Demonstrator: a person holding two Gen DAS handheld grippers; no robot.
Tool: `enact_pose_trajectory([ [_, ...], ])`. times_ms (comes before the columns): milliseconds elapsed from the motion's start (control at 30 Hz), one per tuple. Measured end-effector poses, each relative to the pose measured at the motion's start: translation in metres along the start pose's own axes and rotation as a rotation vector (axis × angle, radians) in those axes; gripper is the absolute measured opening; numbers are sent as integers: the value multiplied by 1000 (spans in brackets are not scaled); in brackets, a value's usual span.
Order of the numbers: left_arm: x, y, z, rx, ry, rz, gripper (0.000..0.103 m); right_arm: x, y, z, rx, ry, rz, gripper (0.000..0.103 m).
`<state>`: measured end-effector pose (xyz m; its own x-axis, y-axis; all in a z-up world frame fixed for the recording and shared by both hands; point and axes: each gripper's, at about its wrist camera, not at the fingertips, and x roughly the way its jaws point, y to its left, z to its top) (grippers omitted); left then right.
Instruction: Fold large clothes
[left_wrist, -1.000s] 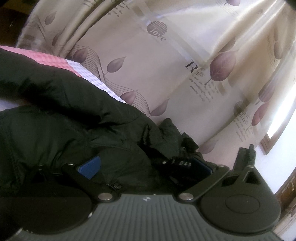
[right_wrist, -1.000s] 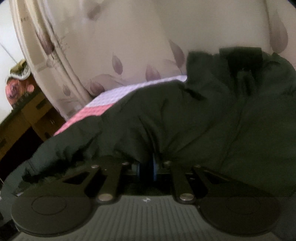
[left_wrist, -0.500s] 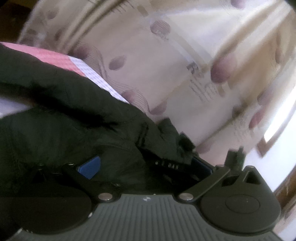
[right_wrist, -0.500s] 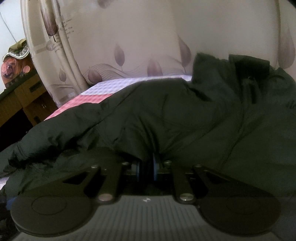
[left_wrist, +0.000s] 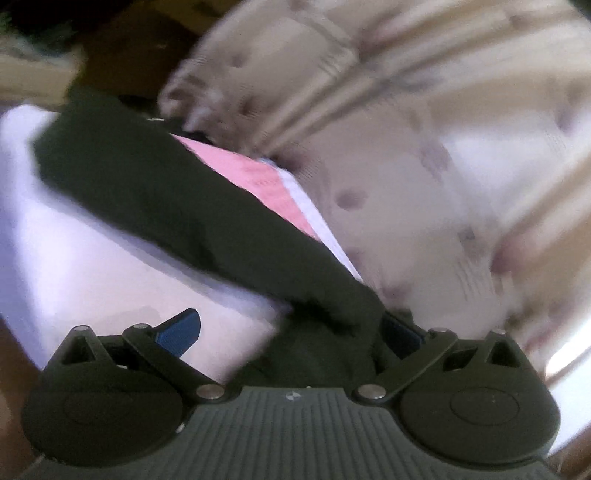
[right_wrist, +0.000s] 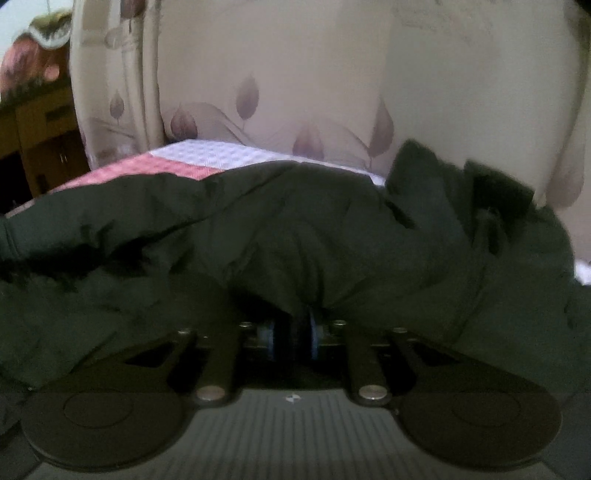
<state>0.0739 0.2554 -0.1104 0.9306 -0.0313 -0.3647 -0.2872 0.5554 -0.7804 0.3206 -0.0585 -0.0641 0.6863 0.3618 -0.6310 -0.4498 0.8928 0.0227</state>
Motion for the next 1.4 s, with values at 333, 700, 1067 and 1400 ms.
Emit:
enact_pose_trajectory([
  [333, 12, 69, 63, -276, 12, -22, 99, -109, -13, -17, 371, -186, 181, 85],
  [700, 30, 70, 87, -323, -46, 99, 47, -201, -21, -99, 394, -166, 230, 86],
  [1067, 53, -17, 123, -35, -181, 207, 5, -261, -70, -118, 484, -283, 171, 86],
  [1400, 77, -271, 68, 387, -187, -153, 5, -285, -126, -155, 565, -345, -4, 90],
])
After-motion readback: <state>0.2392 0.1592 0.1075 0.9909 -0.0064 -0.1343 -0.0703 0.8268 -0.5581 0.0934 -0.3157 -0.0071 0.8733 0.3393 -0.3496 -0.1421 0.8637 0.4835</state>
